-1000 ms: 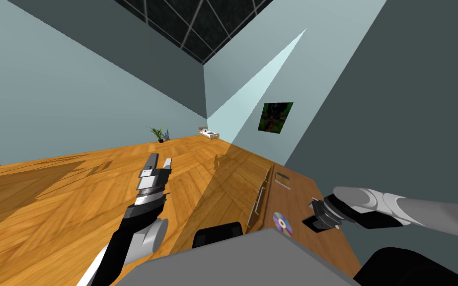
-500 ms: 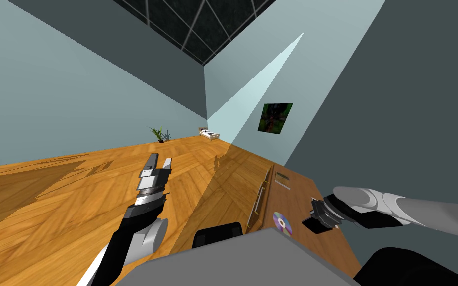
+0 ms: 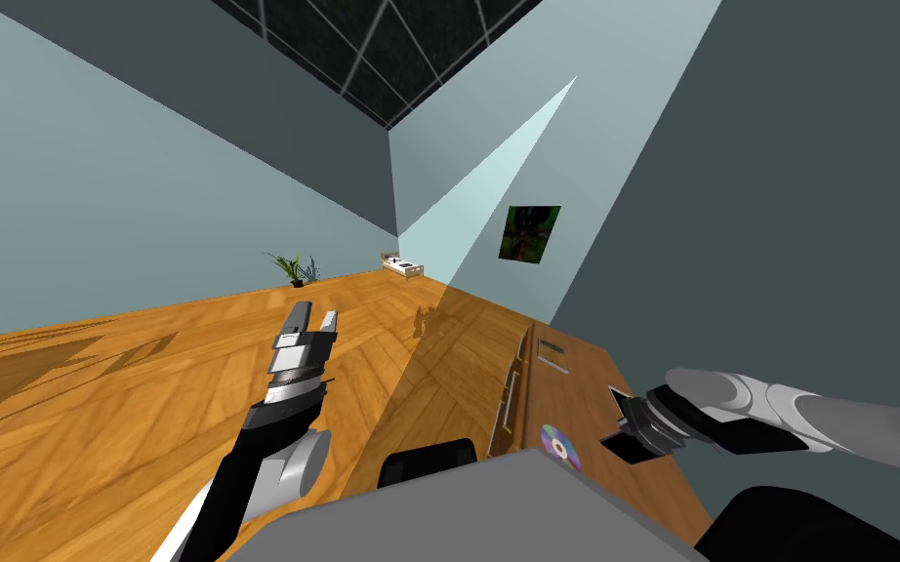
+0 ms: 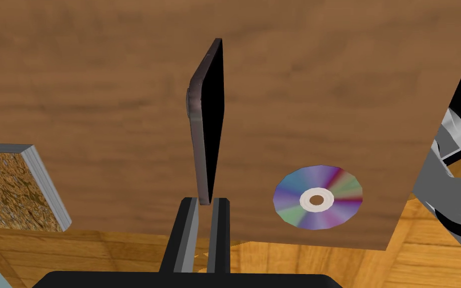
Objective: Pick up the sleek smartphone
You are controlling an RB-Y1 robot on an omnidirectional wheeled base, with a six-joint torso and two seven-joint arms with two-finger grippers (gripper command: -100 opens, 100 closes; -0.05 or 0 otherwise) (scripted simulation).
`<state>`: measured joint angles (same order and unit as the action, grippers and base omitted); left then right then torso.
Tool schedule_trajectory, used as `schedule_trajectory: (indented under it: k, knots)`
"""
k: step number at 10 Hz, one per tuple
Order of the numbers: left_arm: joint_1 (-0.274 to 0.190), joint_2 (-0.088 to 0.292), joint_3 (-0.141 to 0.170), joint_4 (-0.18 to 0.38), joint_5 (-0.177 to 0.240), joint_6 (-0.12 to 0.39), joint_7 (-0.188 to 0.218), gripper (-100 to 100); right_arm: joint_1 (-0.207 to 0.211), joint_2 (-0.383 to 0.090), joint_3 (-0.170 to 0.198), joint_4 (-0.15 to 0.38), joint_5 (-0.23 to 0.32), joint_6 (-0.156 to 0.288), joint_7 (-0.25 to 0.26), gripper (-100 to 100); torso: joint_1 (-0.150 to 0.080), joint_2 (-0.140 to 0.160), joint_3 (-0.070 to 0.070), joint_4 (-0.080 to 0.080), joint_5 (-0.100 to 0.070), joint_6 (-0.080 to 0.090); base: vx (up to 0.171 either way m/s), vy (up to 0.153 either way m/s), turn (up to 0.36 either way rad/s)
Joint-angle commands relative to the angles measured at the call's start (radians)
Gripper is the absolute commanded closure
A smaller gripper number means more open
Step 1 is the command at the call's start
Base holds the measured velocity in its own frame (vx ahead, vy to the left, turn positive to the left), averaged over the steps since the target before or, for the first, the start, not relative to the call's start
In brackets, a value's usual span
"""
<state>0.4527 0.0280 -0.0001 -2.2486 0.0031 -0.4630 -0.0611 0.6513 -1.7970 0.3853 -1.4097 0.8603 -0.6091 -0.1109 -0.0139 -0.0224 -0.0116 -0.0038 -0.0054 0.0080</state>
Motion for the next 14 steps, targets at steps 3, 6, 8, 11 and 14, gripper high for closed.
schedule_trajectory:
  k: [3, 6, 8, 11, 14]
  knots:
    - [0.000, 0.000, 0.000, 0.000, 0.000, 0.000, 0.000, 0, 0.009, 0.011, -0.006, 0.028, -0.010, -0.018, 0.082, 100, -0.002, 0.004, 0.002, 0.001, 0.000, -0.003, 0.088, 0.004, -0.044]
    - [0.000, 0.000, 0.000, 0.000, 0.000, 0.000, 0.000, 0, 0.023, 0.034, -0.022, 0.083, -0.034, -0.056, 0.159, 100, 0.000, 0.004, 0.002, 0.001, 0.000, -0.001, 0.109, 0.032, -0.151]
    - [-0.001, 0.000, 0.000, 0.000, 0.000, 0.000, 0.000, 0, 0.036, 0.057, -0.038, 0.134, -0.058, -0.094, 0.214, 100, -0.002, 0.008, 0.004, 0.002, 0.000, -0.003, 0.080, -0.003, -0.093]
    - [-0.001, 0.000, 0.000, 0.000, 0.000, 0.000, 0.000, 0, 0.036, 0.057, -0.038, 0.138, -0.058, -0.094, 0.280, 100, 0.000, 0.006, 0.003, 0.001, 0.000, -0.003, 0.079, 0.026, -0.055]
    - [0.000, 0.000, 0.000, 0.000, 0.000, 0.000, 0.000, 0, 0.050, 0.080, -0.054, 0.193, -0.082, -0.132, 0.376, 100, 0.000, 0.004, 0.002, 0.001, 0.000, -0.001, 0.114, 0.028, -0.145]
